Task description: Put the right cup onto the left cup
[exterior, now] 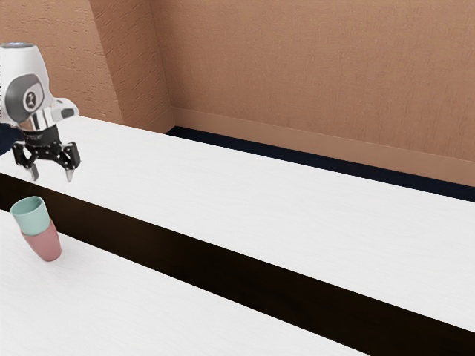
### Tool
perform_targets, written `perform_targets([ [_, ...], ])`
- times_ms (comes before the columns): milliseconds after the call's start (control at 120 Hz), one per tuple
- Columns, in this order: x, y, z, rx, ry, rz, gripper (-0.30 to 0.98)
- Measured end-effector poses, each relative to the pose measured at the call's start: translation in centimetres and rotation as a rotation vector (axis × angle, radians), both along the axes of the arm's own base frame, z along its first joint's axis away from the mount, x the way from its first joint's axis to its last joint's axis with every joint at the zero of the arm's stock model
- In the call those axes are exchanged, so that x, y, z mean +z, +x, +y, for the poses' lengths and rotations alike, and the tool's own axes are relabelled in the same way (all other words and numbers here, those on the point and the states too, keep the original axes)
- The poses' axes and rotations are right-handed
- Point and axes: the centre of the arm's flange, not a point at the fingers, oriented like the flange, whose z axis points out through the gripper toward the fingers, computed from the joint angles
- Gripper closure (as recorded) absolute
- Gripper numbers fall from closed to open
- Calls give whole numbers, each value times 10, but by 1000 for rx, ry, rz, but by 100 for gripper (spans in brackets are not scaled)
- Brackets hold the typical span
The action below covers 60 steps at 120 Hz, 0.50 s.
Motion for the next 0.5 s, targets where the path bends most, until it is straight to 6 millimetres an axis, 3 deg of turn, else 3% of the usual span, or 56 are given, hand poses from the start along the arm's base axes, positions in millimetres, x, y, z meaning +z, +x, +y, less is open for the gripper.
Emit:
perform_targets([
  [325, 78, 26, -63, -128, -16, -10, 1],
  [417, 101, 34, -91, -188, -17, -16, 1],
  [500, 108, 39, -122, -248, -25, -1, 1],
])
